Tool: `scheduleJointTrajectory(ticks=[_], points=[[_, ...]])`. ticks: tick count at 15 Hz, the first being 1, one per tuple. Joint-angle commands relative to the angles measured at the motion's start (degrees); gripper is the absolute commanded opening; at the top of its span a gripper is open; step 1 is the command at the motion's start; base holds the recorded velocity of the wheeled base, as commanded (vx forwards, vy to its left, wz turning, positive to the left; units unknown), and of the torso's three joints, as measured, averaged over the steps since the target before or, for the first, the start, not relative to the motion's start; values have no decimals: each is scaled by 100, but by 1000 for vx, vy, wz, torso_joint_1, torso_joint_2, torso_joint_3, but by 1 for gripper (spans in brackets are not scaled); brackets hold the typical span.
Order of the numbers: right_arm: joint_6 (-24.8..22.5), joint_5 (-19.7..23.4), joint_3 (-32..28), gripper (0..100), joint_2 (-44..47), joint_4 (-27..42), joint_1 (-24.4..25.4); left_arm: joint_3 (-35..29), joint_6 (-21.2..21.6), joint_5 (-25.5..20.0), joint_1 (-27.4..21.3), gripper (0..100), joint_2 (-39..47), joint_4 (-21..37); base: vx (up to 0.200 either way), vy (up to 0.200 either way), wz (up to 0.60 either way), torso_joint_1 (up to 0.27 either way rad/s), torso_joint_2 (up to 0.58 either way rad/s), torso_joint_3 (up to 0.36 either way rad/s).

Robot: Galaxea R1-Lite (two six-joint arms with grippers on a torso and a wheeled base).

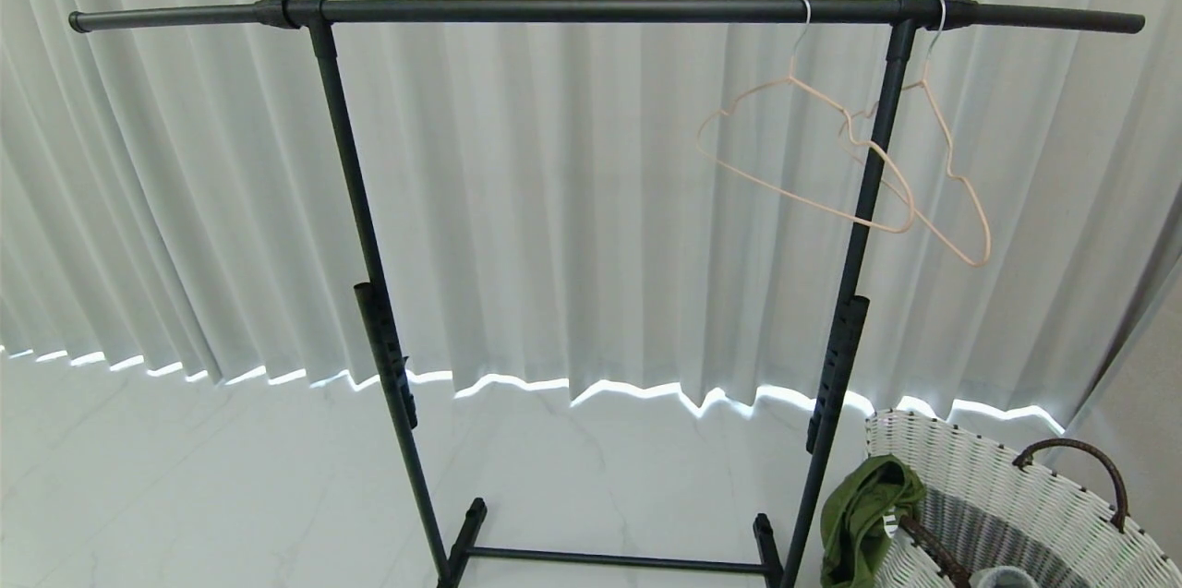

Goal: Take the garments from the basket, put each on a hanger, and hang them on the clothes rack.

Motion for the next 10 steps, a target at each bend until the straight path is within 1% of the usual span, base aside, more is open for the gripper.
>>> scheduleJointTrajectory(ticks=[1, 2, 3, 4, 5, 6, 7, 9, 10], points=[[-17, -1, 0, 100, 32, -18, 6, 0, 2, 0, -2, 100, 0, 0, 0, 0, 0, 0, 0, 0], [-43, -1, 0, 100, -20, -35, -3, 0, 2, 0, -2, 100, 0, 0, 0, 0, 0, 0, 0, 0], [-281, 113, 0, 100, -29, -53, -3, 0, 2, 0, 7, 100, 0, 0, 0, 0, 0, 0, 0, 0], [-369, 438, -220, 100, 67, -114, 23, 0, 2, 0, -2, 100, 0, 0, 0, 0, 0, 0, 0, 0], [-281, 640, -598, 100, 296, -97, 85, 0, 2, 0, -2, 100, 0, 0, 0, 0, 0, 0, 0, 0], [-8, 781, -1626, 100, 1614, 35, 278, 0, 2, 0, -2, 100, 0, 0, 0, 0, 0, 0, 0, 0], [-184, 772, -2057, 100, 2502, 167, 304, 0, 2, 0, -2, 100, 0, 0, 0, 0, 0, 0, 0, 0], [-799, 553, -2294, 100, 4427, 281, -56, 0, 2, 0, -2, 100, 0, 0, 0, 0, 0, 0, 0, 0], [-1247, 403, -2303, 100, 5306, 237, -170, 0, 2, 0, -2, 100, 0, 0, 0, 0, 0, 0, 0, 0]])
